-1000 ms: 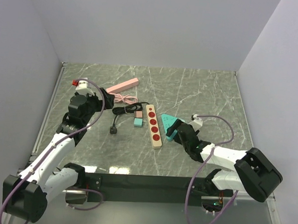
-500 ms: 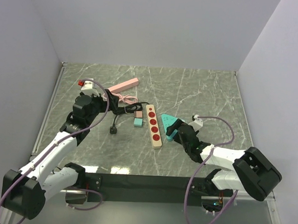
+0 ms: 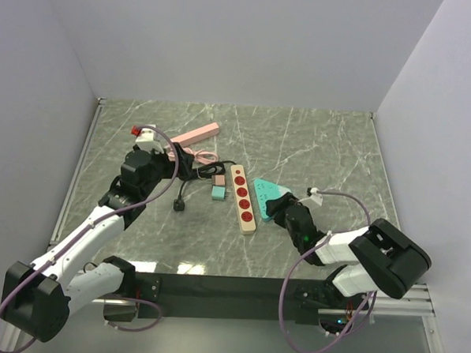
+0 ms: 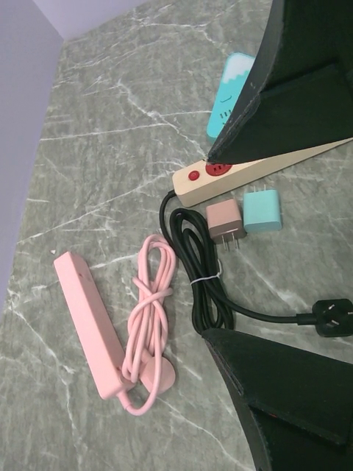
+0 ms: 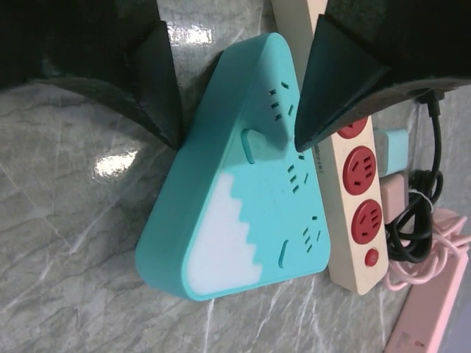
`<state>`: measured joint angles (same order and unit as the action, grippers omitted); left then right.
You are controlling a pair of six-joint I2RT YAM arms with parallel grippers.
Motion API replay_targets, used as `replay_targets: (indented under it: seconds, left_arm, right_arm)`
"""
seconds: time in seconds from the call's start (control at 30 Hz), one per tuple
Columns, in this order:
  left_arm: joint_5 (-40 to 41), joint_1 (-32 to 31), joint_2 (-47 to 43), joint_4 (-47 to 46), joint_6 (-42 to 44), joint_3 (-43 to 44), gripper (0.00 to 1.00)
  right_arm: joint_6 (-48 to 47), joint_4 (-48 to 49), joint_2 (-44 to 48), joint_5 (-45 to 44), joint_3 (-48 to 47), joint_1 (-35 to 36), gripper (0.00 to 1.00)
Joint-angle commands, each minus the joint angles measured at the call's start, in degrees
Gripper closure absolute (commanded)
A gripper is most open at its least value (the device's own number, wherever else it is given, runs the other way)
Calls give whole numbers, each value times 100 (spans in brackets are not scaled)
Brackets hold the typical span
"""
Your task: Insert the plug
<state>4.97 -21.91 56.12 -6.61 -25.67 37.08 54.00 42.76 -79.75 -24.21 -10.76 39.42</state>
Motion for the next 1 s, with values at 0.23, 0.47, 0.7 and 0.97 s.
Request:
replay_targets:
  seconds: [0.23,0.47,0.7,0.97]
  left_arm:
    - [31,-199,66,-332,141,265,1]
    - [-154,-287,101,-490,124,221,1]
    - [-653,-366,101,-867,317,107,1]
    - [-2043,-375,-180,-1509,914,-157,1]
  right_arm:
    - [-144,1690,-243,390,514,-119,55]
    - [-539,1868,-6,610,365,-145,100]
    - [-899,1438,476,1232,67,-250,100]
    - [-2111,-723,2374,2191,-935,-760,100]
